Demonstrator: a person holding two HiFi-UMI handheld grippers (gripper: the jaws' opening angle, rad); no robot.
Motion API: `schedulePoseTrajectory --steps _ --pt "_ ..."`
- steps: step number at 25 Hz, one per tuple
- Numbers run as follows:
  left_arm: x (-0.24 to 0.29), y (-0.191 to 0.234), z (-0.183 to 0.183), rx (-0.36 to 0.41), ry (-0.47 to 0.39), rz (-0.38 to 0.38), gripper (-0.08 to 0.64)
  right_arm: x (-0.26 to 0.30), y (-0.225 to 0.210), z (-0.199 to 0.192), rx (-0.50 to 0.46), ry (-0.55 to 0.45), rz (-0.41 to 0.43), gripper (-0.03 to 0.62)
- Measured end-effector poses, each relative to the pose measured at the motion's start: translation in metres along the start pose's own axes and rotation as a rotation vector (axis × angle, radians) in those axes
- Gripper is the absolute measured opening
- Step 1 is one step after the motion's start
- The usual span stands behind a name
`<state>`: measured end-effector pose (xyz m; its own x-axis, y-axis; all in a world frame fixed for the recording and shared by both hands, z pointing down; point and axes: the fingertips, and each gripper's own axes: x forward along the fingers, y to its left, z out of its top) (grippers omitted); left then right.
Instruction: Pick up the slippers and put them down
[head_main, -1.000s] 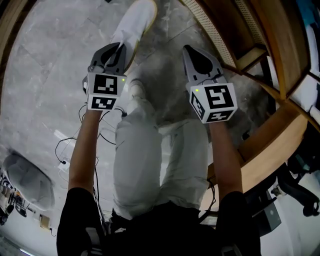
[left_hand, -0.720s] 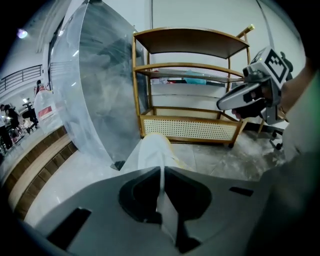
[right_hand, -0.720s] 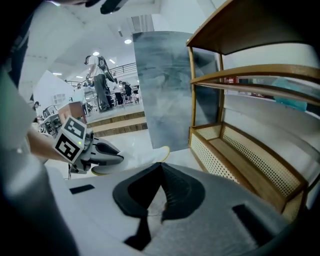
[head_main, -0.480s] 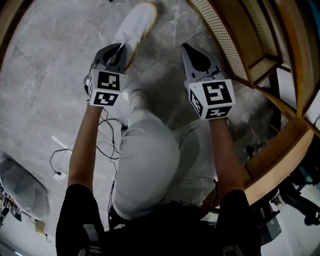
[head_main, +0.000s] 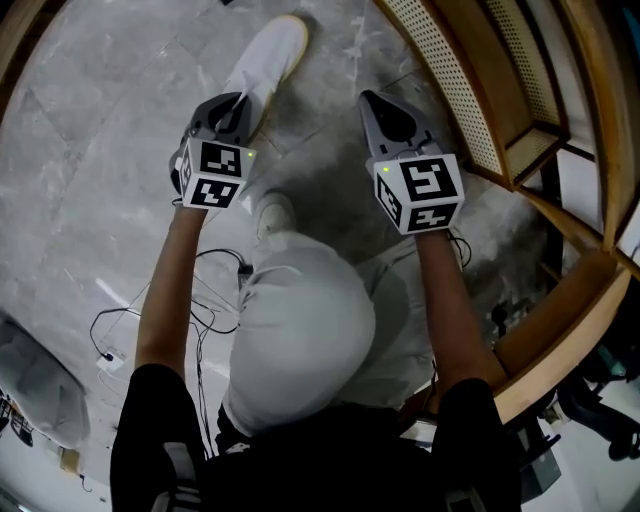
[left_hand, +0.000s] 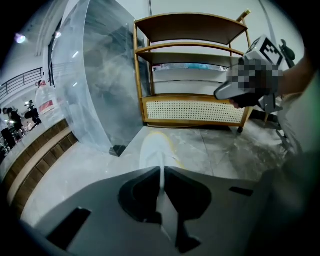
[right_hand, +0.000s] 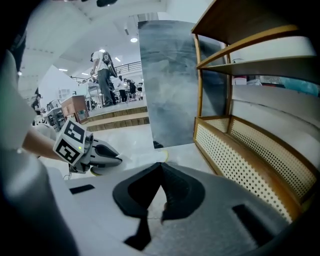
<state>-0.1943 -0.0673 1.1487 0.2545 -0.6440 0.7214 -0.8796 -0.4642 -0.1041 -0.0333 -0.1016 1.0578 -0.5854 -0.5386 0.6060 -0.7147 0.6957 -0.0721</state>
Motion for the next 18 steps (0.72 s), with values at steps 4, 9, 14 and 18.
schedulePoseTrajectory --steps 4,9,14,18 --pt "0.009 -0.004 -0.014 0.000 0.019 0.010 0.012 0.008 -0.001 -0.011 -0.006 0.013 0.009 -0.002" --pt "0.022 -0.007 -0.027 0.006 0.044 0.013 0.012 0.011 -0.005 -0.022 -0.012 0.027 0.010 -0.002" --pt "0.030 -0.012 -0.036 0.018 0.068 0.018 0.012 0.013 -0.003 -0.030 -0.031 0.040 0.018 -0.002" --pt "0.037 -0.017 -0.042 0.013 0.082 0.025 0.012 0.016 -0.001 -0.037 -0.049 0.048 0.030 -0.002"
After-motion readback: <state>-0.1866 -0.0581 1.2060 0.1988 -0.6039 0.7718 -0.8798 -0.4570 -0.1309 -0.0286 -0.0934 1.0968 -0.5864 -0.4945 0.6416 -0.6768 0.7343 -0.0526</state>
